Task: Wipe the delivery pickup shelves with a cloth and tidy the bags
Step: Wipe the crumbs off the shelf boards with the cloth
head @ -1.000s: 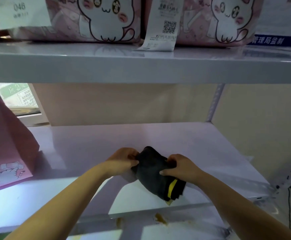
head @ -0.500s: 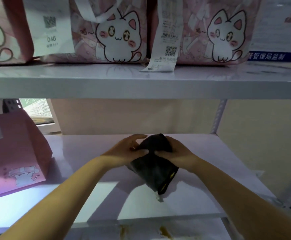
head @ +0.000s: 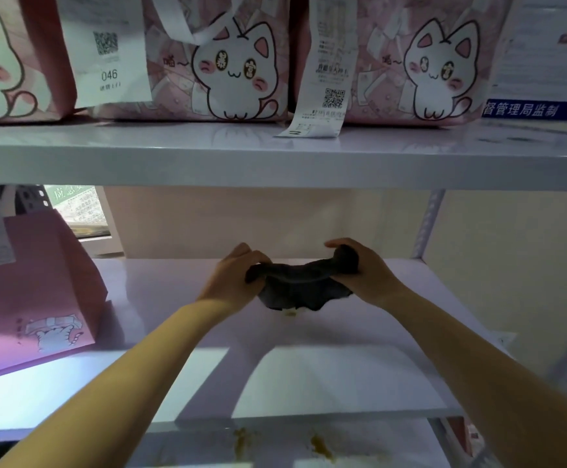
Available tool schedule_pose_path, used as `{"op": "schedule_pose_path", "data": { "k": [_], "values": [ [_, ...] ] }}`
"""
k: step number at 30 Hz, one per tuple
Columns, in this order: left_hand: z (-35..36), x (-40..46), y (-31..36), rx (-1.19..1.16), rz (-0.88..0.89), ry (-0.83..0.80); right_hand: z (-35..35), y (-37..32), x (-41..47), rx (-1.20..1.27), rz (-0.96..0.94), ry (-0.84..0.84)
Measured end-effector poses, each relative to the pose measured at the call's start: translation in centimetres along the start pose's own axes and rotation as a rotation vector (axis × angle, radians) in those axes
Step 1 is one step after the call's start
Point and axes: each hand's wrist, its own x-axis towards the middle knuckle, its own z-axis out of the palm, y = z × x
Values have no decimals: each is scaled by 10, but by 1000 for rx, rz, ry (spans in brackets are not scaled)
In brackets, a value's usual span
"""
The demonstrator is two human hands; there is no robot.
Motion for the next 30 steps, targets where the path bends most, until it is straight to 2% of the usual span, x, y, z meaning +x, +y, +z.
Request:
{"op": "schedule_pose_path", "data": {
  "k": [2,4,6,7,9,12,13,15,17,19,21,27,30],
  "values": [
    [-4,-2,3,-50,-42,-35,0,2,-6,19,30,-13],
    [-7,-4,3,-260,-189,-100,1,2,-12,61,71,-49],
    [-5,-6,-2,-417,-336,-249,5,5,-15,80,146,-112],
    [0,-8,-5,-408,-363,-315,10,8,-17,50,181,-144],
    [15,-12,-13,-342,-369,-349,22,21,-19,-68,226,-197],
    [45,-19,-29,-74,-354,-317,40,42,-27,-336,300,-265],
    [54,-24,-34,12,-358,-342,45,48,-30,-474,245,-260],
    [68,-33,-49,182,-368,-424,56,51,-38,-655,15,-279],
    [77,-42,-63,336,-386,-470,72,45,-45,-679,-123,-430],
    [78,-52,-75,395,-421,-463,92,42,-53,-644,-116,-569],
    [73,-62,-87,406,-444,-415,106,42,-56,-610,-67,-633],
    [58,-83,-102,324,-402,-180,119,56,-13,-696,73,-588],
    [63,-86,-110,322,-410,-137,132,63,22,-741,150,-513]
  ]
}}
